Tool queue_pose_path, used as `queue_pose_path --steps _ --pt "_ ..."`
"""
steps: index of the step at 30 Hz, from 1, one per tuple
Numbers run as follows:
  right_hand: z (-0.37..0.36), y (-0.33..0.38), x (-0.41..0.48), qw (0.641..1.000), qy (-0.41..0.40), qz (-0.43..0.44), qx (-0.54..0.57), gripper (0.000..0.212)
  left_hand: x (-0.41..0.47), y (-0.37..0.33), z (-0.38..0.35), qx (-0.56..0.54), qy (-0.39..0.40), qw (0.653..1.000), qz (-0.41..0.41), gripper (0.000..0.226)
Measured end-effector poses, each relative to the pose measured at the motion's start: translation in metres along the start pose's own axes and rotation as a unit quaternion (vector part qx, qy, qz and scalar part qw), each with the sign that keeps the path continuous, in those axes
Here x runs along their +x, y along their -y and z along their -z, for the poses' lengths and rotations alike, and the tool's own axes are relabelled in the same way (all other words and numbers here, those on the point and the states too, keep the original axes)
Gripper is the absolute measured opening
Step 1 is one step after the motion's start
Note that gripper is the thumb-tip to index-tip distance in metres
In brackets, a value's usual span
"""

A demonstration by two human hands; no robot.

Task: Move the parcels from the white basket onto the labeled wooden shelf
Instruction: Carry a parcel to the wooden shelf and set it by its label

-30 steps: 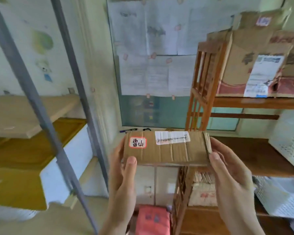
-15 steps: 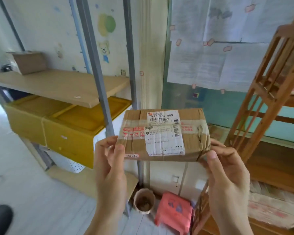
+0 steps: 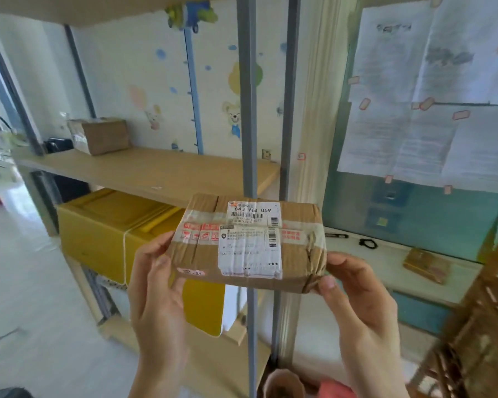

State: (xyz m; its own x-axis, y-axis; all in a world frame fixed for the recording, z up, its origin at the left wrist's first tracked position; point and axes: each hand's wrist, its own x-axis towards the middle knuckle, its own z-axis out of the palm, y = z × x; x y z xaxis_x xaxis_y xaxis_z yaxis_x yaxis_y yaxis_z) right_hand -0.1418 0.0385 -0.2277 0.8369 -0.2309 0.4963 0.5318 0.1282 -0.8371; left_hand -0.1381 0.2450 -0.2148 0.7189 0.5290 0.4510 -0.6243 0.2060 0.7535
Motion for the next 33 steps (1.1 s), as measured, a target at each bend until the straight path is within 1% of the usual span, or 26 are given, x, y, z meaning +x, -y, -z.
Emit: queue_pose_path --steps 2,4,6,8,10,11,13,15,17,18,20,21,22,25,29,31,33 --pt "-0.044 -0.017 0.012 1.000 0.005 0.020 -0.024 0.025 0.045 0.009 0.029 -0.006 0.007 1.000 0.003 0.038" --pt "-0.091 -0.034 0.026 0.997 0.011 0.034 -0.074 0.036 0.093 0.018 0.057 0.013 0.028 1.000 -0.001 0.035" --pt "-0.143 -0.047 0.042 0.986 0.007 0.018 -0.168 0.039 0.150 0.023 0.079 0.041 0.073 0.996 0.012 0.033" --pt "-0.182 -0.050 0.063 0.962 0.034 0.006 -0.271 0.048 0.200 0.027 0.087 0.086 0.131 0.987 0.017 0.034" --pt "-0.214 -0.050 0.094 0.928 0.043 -0.010 -0.370 0.060 0.251 0.038 0.086 0.138 0.203 0.969 0.019 0.033" --pt "-0.225 -0.052 0.110 0.912 0.036 -0.011 -0.409 0.062 0.275 0.047 0.083 0.159 0.241 0.957 0.021 0.033" --pt "-0.243 -0.054 0.136 0.885 0.008 -0.008 -0.466 0.061 0.314 0.064 0.072 0.197 0.309 0.930 0.029 0.035" --pt "-0.254 -0.060 0.152 0.857 0.005 -0.025 -0.515 0.061 0.334 0.080 0.062 0.217 0.366 0.903 0.050 0.034" --pt "-0.259 -0.069 0.158 0.824 0.030 -0.060 -0.563 0.067 0.341 0.094 0.057 0.233 0.411 0.877 0.083 0.035" --pt "-0.262 -0.071 0.159 0.794 0.037 -0.082 -0.601 0.071 0.340 0.099 0.056 0.246 0.424 0.866 0.101 0.036" --pt "-0.266 -0.068 0.164 0.716 0.031 -0.115 -0.688 0.069 0.339 0.107 0.057 0.252 0.441 0.854 0.110 0.042" --pt "-0.269 -0.065 0.167 0.689 0.024 -0.121 -0.714 0.065 0.339 0.110 0.058 0.252 0.449 0.851 0.099 0.045" --pt "-0.273 -0.062 0.171 0.675 0.018 -0.124 -0.727 0.061 0.338 0.113 0.058 0.251 0.456 0.849 0.089 0.045" --pt "-0.281 -0.064 0.179 0.672 0.016 -0.122 -0.731 0.059 0.343 0.121 0.056 0.237 0.463 0.851 0.077 0.045" --pt "-0.274 -0.078 0.186 0.667 0.010 -0.127 -0.734 0.071 0.349 0.130 0.051 0.235 0.463 0.851 0.080 0.052" --pt "-0.267 -0.081 0.185 0.675 0.014 -0.120 -0.728 0.080 0.348 0.132 0.051 0.234 0.457 0.854 0.084 0.054" --pt "-0.258 -0.078 0.179 0.693 0.016 -0.084 -0.716 0.086 0.342 0.129 0.050 0.238 0.420 0.874 0.055 0.051"
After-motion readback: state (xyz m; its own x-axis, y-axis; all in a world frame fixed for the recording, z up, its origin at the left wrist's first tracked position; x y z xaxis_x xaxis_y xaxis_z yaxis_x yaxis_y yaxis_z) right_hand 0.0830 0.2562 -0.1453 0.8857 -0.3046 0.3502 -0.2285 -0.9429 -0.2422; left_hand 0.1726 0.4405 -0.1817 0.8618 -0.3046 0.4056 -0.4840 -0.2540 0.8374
